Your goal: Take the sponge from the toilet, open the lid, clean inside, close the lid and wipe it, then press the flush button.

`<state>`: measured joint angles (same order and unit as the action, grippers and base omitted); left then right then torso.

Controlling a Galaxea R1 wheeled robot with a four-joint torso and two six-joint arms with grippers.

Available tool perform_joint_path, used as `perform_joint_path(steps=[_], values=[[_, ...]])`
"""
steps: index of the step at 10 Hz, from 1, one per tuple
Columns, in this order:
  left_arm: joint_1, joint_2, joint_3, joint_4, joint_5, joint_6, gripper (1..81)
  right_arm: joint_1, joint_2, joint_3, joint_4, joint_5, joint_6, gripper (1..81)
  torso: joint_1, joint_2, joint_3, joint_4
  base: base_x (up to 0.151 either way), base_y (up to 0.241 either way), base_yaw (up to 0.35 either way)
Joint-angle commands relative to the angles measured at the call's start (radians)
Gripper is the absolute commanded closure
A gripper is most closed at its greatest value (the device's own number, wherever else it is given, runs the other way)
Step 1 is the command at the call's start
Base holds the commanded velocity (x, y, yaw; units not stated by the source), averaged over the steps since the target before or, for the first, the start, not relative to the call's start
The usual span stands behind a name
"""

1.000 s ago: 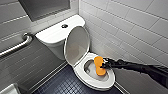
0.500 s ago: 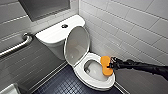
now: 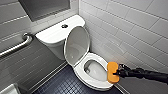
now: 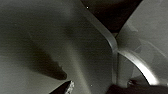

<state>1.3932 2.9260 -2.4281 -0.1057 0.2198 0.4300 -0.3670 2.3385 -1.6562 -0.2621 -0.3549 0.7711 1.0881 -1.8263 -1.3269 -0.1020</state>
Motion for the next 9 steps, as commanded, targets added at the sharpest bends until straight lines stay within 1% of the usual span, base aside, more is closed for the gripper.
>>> perform_joint_path(steps=[1, 4, 6, 7, 9], values=[[0.024, 0.018, 0.029, -0.011, 0.099, 0.003, 1.0, 0.053, -0.123, 0.128, -0.006, -0.068, 0.039, 81.1, 0.000, 0.000, 0.000, 0.000, 0.000, 0.000, 0.000], [0.024, 0.018, 0.029, -0.009, 0.098, 0.004, 1.0, 0.000, -0.189, 0.243, -0.008, -0.073, 0.069, 81.1, 0.000, 0.000, 0.000, 0.000, 0.000, 0.000, 0.000], [0.024, 0.018, 0.029, -0.009, 0.098, 0.013, 1.0, -0.086, -0.239, 0.283, -0.012, -0.067, 0.070, 81.1, 0.000, 0.000, 0.000, 0.000, 0.000, 0.000, 0.000], [0.022, 0.018, 0.029, -0.009, 0.098, 0.019, 1.0, -0.153, -0.262, 0.283, -0.029, -0.056, 0.070, 81.1, 0.000, 0.000, 0.000, 0.000, 0.000, 0.000, 0.000], [0.022, 0.018, 0.029, -0.009, 0.098, 0.026, 1.0, -0.261, -0.308, 0.262, -0.045, -0.007, 0.070, 81.1, 0.000, 0.000, 0.000, 0.000, 0.000, 0.000, 0.000]])
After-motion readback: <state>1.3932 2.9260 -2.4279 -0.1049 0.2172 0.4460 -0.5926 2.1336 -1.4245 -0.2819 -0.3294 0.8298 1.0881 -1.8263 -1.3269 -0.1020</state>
